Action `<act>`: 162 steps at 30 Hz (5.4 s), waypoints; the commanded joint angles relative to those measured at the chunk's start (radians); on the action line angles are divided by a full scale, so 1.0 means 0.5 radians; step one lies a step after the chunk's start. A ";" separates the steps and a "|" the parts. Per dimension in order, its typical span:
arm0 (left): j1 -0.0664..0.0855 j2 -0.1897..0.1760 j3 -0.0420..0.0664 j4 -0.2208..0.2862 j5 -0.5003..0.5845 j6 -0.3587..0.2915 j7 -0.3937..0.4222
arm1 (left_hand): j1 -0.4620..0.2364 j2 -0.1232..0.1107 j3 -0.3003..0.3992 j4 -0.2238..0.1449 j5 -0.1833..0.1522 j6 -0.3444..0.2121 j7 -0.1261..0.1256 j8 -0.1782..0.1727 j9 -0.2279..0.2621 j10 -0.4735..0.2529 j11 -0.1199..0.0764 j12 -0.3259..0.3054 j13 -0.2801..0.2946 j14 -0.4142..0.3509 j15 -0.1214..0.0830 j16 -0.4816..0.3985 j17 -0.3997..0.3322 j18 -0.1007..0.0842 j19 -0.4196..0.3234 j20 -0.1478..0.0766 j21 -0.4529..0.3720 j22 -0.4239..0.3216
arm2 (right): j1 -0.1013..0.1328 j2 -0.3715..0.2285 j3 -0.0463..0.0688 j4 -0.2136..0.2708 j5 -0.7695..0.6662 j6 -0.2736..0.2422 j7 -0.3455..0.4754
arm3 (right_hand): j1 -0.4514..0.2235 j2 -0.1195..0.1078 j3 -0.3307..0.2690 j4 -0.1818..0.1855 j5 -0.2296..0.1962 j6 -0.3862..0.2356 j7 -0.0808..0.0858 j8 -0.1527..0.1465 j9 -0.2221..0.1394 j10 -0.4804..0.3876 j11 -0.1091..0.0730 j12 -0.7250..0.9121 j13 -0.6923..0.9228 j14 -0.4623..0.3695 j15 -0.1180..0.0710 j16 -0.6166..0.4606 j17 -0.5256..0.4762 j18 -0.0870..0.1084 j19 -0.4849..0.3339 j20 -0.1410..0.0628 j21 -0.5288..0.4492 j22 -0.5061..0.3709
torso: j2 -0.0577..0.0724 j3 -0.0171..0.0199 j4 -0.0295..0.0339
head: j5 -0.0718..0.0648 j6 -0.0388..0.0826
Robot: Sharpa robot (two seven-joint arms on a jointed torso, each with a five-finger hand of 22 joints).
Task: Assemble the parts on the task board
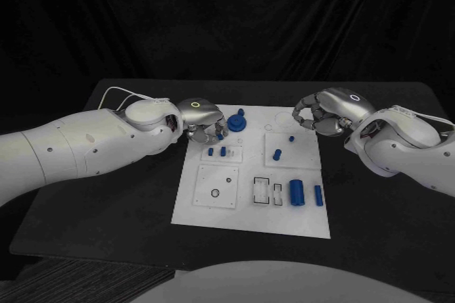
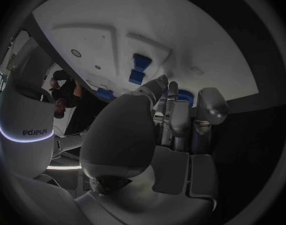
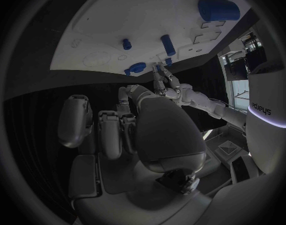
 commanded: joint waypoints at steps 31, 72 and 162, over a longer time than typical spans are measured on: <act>0.038 -0.444 0.001 0.099 0.624 -0.429 0.399 | -0.262 0.053 -0.386 0.413 -0.051 -0.159 -0.034 0.266 -0.126 -0.633 -0.015 0.200 0.209 -1.145 0.046 -0.698 -0.809 0.100 -0.846 0.090 -1.369 -0.021 | 0.201 -0.094 0.002 0.128 -0.101 0.252 -0.063 | -0.049 -0.271 0.202 -0.016 0.069 0.130 -0.057 -0.100 0.027 -1.158 0.064 -1.908 -1.119 0.022 0.027 -0.446 0.045 0.093 -0.199 0.033 -0.489 0.225 | 0.002 -0.0060 0.000 | -0.019 0.000; -0.025 -0.707 -0.002 0.397 2.865 0.655 0.966 | -0.440 0.393 -1.090 0.457 0.097 -1.324 -0.130 -0.060 -0.427 -2.186 -0.034 0.031 -0.336 -2.647 0.218 -2.589 -2.122 0.141 -2.482 0.242 -1.958 -1.599 | 0.182 0.002 0.002 0.076 -0.962 0.726 0.045 | 0.179 -0.383 -0.278 0.201 -0.176 0.123 -0.094 -0.647 -0.356 -1.045 0.027 -2.864 -2.130 -0.010 0.003 -0.573 -0.222 0.081 -0.109 0.027 -0.584 0.258 | -0.051 -0.1261 0.076 | -0.163 0.000; -0.072 -0.681 -0.002 0.352 2.879 0.776 0.860 | -0.003 0.553 -1.112 0.420 0.616 -0.926 0.094 0.030 -0.389 -2.079 0.097 0.227 -0.314 -2.459 0.298 -2.499 -2.076 0.148 -2.181 0.385 -1.870 -1.517 | -0.053 0.169 0.002 -0.226 -0.799 0.573 0.152 | 0.347 -0.314 0.130 0.037 -0.123 0.557 0.028 -0.388 -0.101 -0.474 0.089 -2.866 -2.267 0.006 0.034 -0.629 -0.346 0.076 -0.085 0.035 -0.535 0.255 | -0.060 -0.1375 0.072 | -0.146 0.000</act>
